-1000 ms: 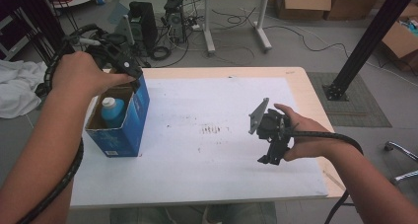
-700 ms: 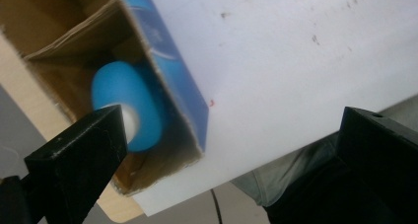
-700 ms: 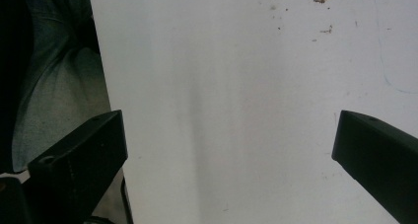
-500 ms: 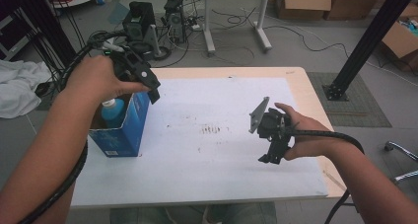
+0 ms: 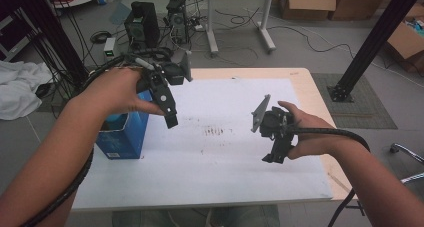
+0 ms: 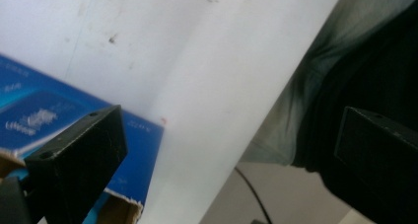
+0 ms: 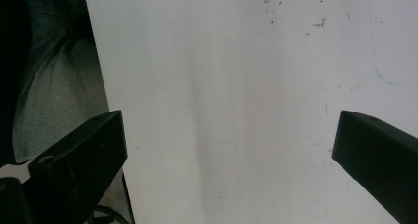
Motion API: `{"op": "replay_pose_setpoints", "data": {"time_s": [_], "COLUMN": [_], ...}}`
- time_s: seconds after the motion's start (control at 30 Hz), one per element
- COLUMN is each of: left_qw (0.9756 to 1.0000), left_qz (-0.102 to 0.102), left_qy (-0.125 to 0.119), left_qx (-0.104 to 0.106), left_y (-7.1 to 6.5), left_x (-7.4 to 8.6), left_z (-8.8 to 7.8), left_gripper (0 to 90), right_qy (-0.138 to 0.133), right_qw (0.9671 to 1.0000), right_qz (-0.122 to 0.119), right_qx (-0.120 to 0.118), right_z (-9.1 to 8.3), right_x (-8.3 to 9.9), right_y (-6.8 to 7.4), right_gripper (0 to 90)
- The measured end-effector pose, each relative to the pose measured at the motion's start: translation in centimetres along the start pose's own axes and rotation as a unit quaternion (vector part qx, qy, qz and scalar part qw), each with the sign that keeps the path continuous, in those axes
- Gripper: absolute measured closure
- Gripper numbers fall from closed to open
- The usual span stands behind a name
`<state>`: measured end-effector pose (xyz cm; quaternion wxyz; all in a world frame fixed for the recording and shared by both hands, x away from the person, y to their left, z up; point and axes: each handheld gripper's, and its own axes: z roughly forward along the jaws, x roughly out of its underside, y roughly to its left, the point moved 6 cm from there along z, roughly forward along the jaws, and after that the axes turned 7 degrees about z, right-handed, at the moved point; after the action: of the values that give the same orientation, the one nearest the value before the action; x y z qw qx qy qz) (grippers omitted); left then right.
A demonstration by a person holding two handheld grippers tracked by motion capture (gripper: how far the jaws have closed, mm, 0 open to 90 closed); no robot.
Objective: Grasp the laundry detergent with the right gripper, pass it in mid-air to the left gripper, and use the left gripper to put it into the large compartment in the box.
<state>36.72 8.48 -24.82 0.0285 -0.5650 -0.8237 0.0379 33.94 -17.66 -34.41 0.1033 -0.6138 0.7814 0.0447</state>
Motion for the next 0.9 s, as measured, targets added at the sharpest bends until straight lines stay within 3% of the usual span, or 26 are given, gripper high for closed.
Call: {"op": "replay_pose_setpoints", "data": {"time_s": [0.1,0.17,0.27,0.3,0.33,0.43,0.6,0.9], "left_qw": [0.9987,0.9972,0.9921,0.9878,0.9878,0.9831,0.9819,0.9799], "left_qz": [0.051,0.074,0.125,0.156,0.156,0.183,0.189,0.199], "left_qy": [0.006,0.011,0.009,0.004,0.004,0.001,0.008,0.007], "left_qx": [0.005,0.005,-0.003,-0.005,-0.005,-0.013,-0.014,-0.013], "left_y": [-0.7,-1.0,-1.6,-2.1,-2.1,-2.6,-2.9,-2.6], "left_x": [-0.5,-0.7,-1.0,-1.1,-1.1,-1.3,-1.6,-1.9], "left_z": [0.7,1.1,1.7,2.0,2.0,2.5,3.9,3.9], "left_gripper": [0.1,0.1,0.1,0.1,0.1,0.1,0.1,0.1], "right_qy": [0.002,0.004,0.007,0.009,0.010,0.013,0.013,0.011], "right_qw": [1.0000,1.0000,1.0000,0.9999,0.9999,0.9999,0.9999,0.9999], "right_qz": [-0.002,-0.001,-0.001,0.002,-0.001,-0.005,-0.010,-0.002], "right_qx": [0.000,0.002,0.004,0.006,0.005,0.002,-0.001,-0.002], "right_z": [-0.2,-0.4,-0.4,-0.4,-0.4,-0.4,-0.3,0.1], "right_x": [-0.3,-0.4,-0.4,-0.4,-0.4,-0.4,-0.3,0.0], "right_y": [0.1,0.0,0.0,0.0,0.0,0.4,0.5,-0.2], "right_gripper": [0.0,0.0,0.0,0.0,0.0,0.0,0.0,0.0]}}
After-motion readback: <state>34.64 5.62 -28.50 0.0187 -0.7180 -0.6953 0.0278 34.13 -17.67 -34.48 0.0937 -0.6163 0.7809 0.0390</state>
